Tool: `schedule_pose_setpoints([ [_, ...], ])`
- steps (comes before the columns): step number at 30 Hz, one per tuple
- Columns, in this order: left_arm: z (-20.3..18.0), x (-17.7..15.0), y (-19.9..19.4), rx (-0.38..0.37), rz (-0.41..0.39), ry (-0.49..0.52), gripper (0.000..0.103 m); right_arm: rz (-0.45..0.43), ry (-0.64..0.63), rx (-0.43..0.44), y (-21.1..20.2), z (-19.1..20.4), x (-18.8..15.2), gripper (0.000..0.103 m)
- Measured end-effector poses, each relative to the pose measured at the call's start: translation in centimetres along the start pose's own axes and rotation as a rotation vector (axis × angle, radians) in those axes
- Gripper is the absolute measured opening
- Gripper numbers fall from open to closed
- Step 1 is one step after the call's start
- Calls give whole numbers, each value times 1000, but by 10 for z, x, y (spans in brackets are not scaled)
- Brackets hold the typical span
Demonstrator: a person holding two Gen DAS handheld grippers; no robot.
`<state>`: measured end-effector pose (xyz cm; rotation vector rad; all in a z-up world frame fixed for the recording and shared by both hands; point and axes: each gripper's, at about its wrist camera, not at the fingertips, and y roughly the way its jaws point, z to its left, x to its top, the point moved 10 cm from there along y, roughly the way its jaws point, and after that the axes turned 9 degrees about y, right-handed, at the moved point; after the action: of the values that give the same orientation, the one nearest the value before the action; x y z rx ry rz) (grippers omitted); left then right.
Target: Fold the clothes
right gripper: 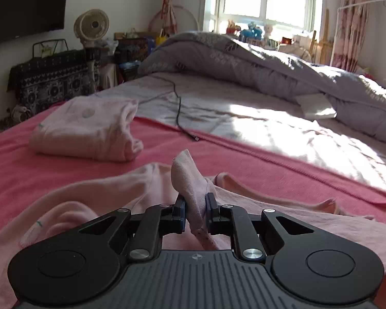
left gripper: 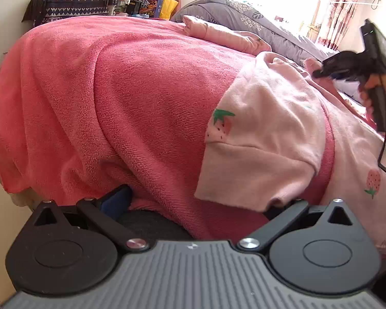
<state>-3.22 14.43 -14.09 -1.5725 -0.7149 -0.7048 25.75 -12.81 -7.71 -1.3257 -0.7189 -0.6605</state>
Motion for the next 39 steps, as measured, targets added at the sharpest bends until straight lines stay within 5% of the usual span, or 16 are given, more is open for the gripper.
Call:
schedule_pose_setpoints([
  [4, 0, 4, 3, -6, -1, -6, 103, -32, -44, -12, -4, 26, -9, 33],
  [7, 5, 9, -3, -21, -9, -43, 103, 1, 12, 103, -22, 23, -9, 60],
  [11, 27, 38, -34, -30, -95, -105, 103, -27, 72, 196, -57, -5, -9, 71],
  [15, 42, 86, -66, 39, -203, -62, 103, -108, -67, 33, -91, -54, -20, 80],
  [19, -1, 141, -67, 17, -268, 114, 102, -126, -240, -215, -101, -108, -40, 89],
  [24, -132, 186, -10, -128, -261, 400, 103, -105, -253, -408, -105, -171, -58, 90],
  [29, -228, 222, 71, -85, -230, 562, 103, -119, -93, -474, -111, -225, -67, 91],
  [33, -249, 251, 143, 32, -190, 529, 103, -103, 86, -473, -114, -262, -73, 91],
  [37, -228, 227, 206, 228, -81, 608, 103, -93, 120, -523, -120, -285, -73, 91],
  [39, -218, 215, 219, 212, -68, 597, 103, -111, 98, -589, -126, -300, -73, 96],
])
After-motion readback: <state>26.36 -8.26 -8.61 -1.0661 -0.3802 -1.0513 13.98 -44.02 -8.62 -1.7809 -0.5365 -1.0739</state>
